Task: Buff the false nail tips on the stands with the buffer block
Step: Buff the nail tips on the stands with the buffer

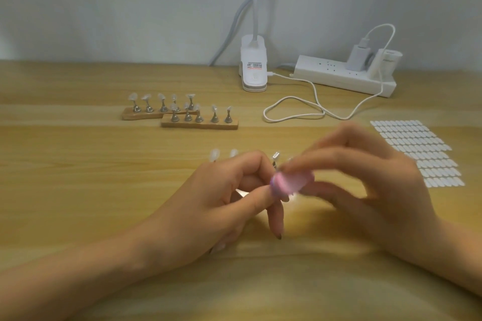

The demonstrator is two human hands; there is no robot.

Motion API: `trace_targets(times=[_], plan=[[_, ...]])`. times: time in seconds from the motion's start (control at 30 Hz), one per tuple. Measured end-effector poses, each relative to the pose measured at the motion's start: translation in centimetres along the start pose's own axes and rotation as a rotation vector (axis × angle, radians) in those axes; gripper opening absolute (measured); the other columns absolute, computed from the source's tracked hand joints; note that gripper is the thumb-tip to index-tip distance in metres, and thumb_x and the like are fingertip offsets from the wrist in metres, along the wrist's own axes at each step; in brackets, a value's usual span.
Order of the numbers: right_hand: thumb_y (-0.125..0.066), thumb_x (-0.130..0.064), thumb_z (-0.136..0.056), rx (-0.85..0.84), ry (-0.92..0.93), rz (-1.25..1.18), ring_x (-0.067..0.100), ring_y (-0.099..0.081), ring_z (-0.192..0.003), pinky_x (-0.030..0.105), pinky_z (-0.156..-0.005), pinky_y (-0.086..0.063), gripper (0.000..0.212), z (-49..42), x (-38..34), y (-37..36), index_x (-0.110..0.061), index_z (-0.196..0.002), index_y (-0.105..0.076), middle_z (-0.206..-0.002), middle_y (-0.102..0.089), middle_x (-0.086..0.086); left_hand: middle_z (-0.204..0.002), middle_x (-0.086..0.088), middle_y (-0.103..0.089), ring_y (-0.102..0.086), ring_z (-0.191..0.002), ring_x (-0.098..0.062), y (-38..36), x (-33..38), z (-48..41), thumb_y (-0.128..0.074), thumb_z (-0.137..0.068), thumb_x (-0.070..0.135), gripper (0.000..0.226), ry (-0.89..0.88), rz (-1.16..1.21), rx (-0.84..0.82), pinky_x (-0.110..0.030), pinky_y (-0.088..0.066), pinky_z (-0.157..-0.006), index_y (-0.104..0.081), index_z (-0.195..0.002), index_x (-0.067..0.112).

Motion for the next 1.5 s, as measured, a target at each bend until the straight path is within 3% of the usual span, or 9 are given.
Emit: trace_targets(times=[0.43,0.57,0.73,0.87,1.03,1.23,1.5], plan=[[-0.064,-0.026,-0.094,0.023,-0.03,-0.039,0.005,-0.065,-0.097,0.016,-0.088,-0.048,0.015,0.2,0.8,0.5,-0.026,-0.11,-0.064,-0.099,-0.058,-0.01,-0.072,-0.002,-0.07,-0.032,-0.027,-0.005,0.5,-0.1,0.0,-0.054,-0.096,0.029,0.014,0.057,0.112,0.0,-0.01,-0.023,-0.033,-0.063,-0.087,0.022],[-0.065,-0.024,-0.091,0.028,-0.064,-0.022,0.009,-0.065,-0.096,0.025,-0.084,-0.053,0.019,0.2,1.1,0.7,-0.025,-0.11,-0.065,-0.102,-0.062,-0.002,-0.071,-0.002,-0.071,-0.031,-0.026,-0.005,0.6,-0.2,-0.1,-0.058,-0.092,0.037,0.023,0.068,0.146,-0.008,-0.009,-0.023,-0.032,-0.061,-0.09,0.014],[-0.064,-0.021,-0.093,-0.016,-0.016,-0.036,0.004,-0.066,-0.102,0.017,-0.088,-0.05,0.016,0.3,0.3,0.1,-0.023,-0.108,-0.066,-0.104,-0.058,-0.009,-0.069,-0.002,-0.072,-0.033,-0.025,-0.004,0.6,-0.2,-0.2,-0.066,-0.089,0.037,0.015,0.085,0.146,-0.026,-0.008,-0.023,-0.033,-0.063,-0.086,0.023],[-0.064,-0.021,-0.092,-0.01,-0.01,-0.011,0.002,-0.065,-0.101,0.015,-0.089,-0.048,0.016,0.1,0.4,0.2,-0.023,-0.108,-0.066,-0.099,-0.059,-0.009,-0.07,-0.002,-0.073,-0.033,-0.026,-0.003,0.5,-0.3,-0.2,-0.06,-0.086,0.04,0.014,0.079,0.155,-0.031,-0.008,-0.023,-0.033,-0.063,-0.085,0.026],[-0.066,-0.02,-0.091,0.004,0.006,0.001,0.004,-0.067,-0.099,0.017,-0.087,-0.05,0.016,0.2,0.2,0.2,-0.022,-0.106,-0.068,-0.099,-0.062,-0.006,-0.069,-0.002,-0.072,-0.033,-0.026,-0.002,0.4,-0.2,-0.1,-0.06,-0.086,0.038,0.018,0.081,0.165,-0.042,-0.007,-0.024,-0.034,-0.062,-0.085,0.021],[-0.067,-0.021,-0.09,0.015,-0.041,-0.018,0.006,-0.066,-0.097,0.018,-0.086,-0.051,0.019,0.2,1.0,0.3,-0.024,-0.109,-0.068,-0.101,-0.061,-0.008,-0.07,-0.004,-0.073,-0.032,-0.026,-0.001,0.3,-0.1,0.1,-0.062,-0.086,0.035,0.005,0.075,0.21,-0.048,-0.006,-0.025,-0.034,-0.063,-0.082,0.033],[-0.064,-0.023,-0.092,-0.02,-0.063,-0.066,0.007,-0.062,-0.1,0.019,-0.087,-0.048,0.02,0.2,0.7,0.1,-0.027,-0.111,-0.063,-0.103,-0.06,-0.009,-0.072,-0.003,-0.071,-0.034,-0.028,-0.003,0.6,0.1,0.1,-0.058,-0.096,0.033,0.014,0.055,0.141,-0.019,-0.01,-0.026,-0.034,-0.064,-0.087,0.024]])
Point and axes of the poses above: each hand's wrist, its own z-axis away from the middle knuckle, its own y-axis out of the back of the hand, x = y × z, the point moved 4 cm from there along -z, towards the middle knuckle
